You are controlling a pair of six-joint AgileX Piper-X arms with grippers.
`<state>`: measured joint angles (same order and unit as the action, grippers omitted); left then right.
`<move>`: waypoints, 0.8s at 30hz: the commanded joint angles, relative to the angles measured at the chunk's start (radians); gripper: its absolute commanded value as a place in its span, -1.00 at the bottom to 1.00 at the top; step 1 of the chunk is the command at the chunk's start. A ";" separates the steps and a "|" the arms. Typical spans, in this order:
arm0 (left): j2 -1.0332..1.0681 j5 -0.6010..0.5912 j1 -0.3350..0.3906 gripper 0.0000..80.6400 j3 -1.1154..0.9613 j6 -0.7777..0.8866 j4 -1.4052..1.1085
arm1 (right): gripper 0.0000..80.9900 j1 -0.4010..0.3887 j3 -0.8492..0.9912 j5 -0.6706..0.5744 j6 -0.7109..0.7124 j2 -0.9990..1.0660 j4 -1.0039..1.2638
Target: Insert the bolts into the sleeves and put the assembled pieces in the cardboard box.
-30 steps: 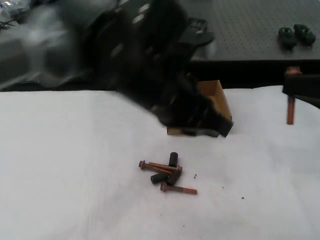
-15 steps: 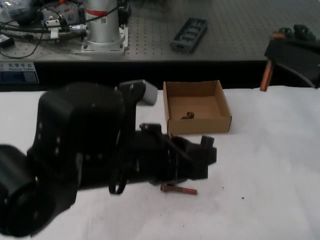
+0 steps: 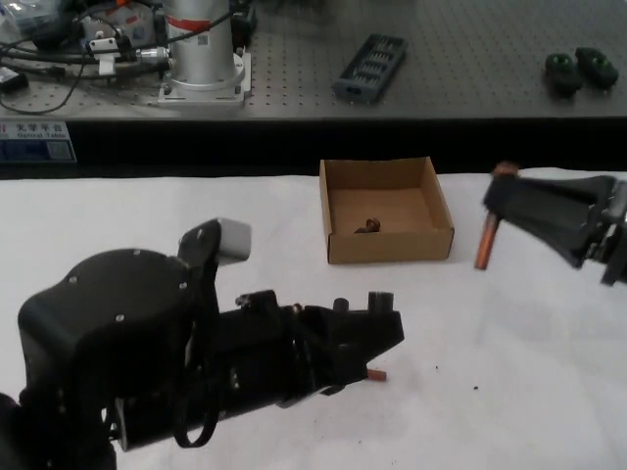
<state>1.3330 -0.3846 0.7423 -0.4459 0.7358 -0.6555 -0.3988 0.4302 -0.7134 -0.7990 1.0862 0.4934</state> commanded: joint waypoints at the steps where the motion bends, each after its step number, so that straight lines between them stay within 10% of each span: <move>1: -0.006 0.016 0.003 -0.96 0.002 0.030 -0.036 | -0.89 -0.027 0.003 0.008 0.017 0.014 -0.003; 24: -0.007 -0.160 0.003 -0.96 0.089 -0.201 0.058 | -0.89 -0.104 0.003 -0.022 0.038 0.168 0.020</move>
<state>1.3330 -0.5349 0.7423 -0.3545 0.5886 -0.6276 -0.4988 0.4302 -0.7220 -0.7722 1.2541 0.4980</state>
